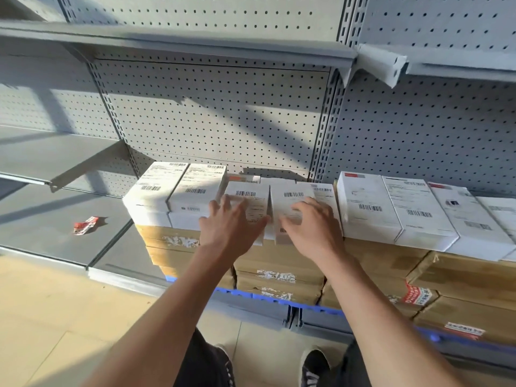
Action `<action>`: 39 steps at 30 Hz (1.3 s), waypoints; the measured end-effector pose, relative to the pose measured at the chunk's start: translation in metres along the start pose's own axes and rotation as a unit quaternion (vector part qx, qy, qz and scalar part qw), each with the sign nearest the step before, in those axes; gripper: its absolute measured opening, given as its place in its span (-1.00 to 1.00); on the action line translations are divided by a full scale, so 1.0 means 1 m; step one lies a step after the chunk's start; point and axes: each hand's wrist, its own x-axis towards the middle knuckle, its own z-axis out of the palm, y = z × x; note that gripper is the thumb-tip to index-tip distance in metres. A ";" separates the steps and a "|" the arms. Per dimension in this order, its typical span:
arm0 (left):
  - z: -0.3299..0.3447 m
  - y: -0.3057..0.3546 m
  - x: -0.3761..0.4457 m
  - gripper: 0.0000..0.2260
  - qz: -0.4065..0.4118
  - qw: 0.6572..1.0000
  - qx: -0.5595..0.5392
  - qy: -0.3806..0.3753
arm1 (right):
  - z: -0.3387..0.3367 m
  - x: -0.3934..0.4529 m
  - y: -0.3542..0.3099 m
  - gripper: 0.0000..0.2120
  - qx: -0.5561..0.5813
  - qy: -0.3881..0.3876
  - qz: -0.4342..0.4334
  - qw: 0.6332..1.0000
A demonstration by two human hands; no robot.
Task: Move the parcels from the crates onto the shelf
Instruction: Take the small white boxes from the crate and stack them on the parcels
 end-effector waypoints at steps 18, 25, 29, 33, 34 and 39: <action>0.013 -0.019 0.012 -0.69 0.095 0.990 -0.027 0.103 | 0.000 -0.002 0.013 -0.37 0.032 -0.071 -0.067 0.995; 0.013 -0.022 0.015 -0.64 0.080 0.991 -0.011 0.106 | 0.009 0.000 0.005 -0.33 -0.035 -0.061 -0.088 0.994; 0.010 -0.027 0.015 -0.63 0.079 0.988 -0.030 0.129 | 0.015 0.001 0.000 -0.34 -0.050 -0.065 -0.087 0.993; 0.004 -0.045 0.016 -0.61 0.051 0.988 -0.047 0.137 | 0.016 0.002 -0.002 -0.38 -0.074 -0.060 -0.090 0.991; 0.002 -0.051 0.016 -0.62 0.040 0.988 -0.056 0.138 | 0.016 0.003 -0.002 -0.39 -0.078 -0.061 -0.089 0.991; 0.002 -0.070 0.015 -0.65 0.013 0.990 -0.059 0.124 | 0.020 0.012 -0.005 -0.40 -0.086 -0.061 -0.086 0.991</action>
